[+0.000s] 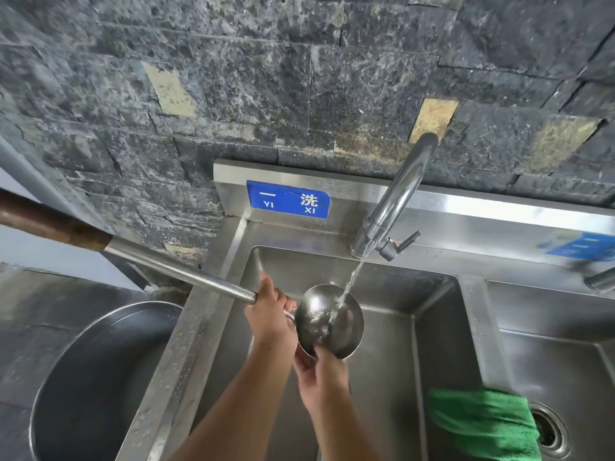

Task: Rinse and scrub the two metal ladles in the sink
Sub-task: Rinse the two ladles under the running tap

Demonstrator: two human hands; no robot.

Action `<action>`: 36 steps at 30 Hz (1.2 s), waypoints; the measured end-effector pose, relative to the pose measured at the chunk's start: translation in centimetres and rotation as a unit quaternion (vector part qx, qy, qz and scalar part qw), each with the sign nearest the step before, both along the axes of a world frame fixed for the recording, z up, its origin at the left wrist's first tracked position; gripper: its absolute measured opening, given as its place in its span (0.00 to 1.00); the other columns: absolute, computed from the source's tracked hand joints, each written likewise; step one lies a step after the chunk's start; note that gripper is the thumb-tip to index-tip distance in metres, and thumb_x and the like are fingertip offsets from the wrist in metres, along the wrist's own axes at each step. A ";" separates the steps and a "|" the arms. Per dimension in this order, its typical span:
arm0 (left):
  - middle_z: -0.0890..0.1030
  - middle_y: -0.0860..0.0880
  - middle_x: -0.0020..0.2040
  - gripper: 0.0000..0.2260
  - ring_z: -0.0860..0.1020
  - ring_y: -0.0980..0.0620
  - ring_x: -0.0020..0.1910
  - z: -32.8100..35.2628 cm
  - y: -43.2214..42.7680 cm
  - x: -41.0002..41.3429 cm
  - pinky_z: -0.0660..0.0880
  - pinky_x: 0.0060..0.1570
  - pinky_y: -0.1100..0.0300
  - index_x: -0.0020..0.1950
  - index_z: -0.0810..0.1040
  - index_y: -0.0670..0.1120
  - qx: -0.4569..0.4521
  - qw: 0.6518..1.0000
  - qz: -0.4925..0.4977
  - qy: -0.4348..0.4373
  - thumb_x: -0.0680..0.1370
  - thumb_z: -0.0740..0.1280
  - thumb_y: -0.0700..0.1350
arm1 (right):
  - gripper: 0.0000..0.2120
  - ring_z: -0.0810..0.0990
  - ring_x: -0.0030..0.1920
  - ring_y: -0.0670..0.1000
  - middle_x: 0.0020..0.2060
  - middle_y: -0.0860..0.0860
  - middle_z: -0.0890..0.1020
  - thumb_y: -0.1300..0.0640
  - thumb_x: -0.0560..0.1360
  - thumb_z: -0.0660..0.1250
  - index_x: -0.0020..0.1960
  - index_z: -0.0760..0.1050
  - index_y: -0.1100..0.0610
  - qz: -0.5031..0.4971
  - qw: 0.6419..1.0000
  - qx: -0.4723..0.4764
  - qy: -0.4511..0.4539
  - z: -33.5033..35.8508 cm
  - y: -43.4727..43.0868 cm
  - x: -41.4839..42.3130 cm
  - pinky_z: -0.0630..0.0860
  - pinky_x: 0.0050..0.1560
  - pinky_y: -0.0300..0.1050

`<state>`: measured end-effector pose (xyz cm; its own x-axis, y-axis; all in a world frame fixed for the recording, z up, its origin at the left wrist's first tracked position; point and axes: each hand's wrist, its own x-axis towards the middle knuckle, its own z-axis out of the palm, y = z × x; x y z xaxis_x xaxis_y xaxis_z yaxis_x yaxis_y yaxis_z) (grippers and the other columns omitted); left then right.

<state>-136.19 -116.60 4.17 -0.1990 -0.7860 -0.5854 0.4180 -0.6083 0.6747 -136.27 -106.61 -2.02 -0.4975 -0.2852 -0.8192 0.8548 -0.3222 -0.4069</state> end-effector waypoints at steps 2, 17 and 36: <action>0.59 0.53 0.24 0.21 0.59 0.54 0.23 0.3 0.4 -0.1 0.60 0.29 0.57 0.31 0.62 0.49 0.006 1.000 0.008 0.000 0.81 0.66 0.48 | 0.14 0.82 0.56 0.58 0.56 0.57 0.83 0.58 0.80 0.63 0.64 0.76 0.59 -0.009 0.998 -0.038 -0.046 -0.3 -0.9 1.3 0.79 0.54 0.38; 0.58 0.50 0.25 0.22 0.57 0.53 0.23 -0.8 -2.2 1.7 0.58 0.30 0.56 0.29 0.62 0.50 -0.134 0.966 -0.217 -0.048 0.82 0.64 0.45 | 0.15 0.81 0.44 0.59 0.44 0.61 0.81 0.77 0.73 0.63 0.53 0.76 0.62 0.278 0.952 0.114 0.052 0.7 2.3 -5.2 0.81 0.42 0.55; 0.83 0.37 0.54 0.13 0.83 0.41 0.52 0.5 0.7 4.3 0.81 0.50 0.46 0.55 0.78 0.40 0.010 0.909 -0.379 -0.175 0.80 0.67 0.50 | 0.11 0.82 0.40 0.41 0.39 0.38 0.83 0.64 0.75 0.70 0.49 0.86 0.51 0.405 0.607 0.298 0.615 3.1 3.4 -10.4 0.70 0.40 0.23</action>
<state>-131.87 -115.94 4.68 -0.4782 -0.4887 -0.7298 -0.3646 -0.6455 0.6711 -146.62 -103.20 1.09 -0.7319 -0.6797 -0.0475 -0.4346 0.5194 -0.7358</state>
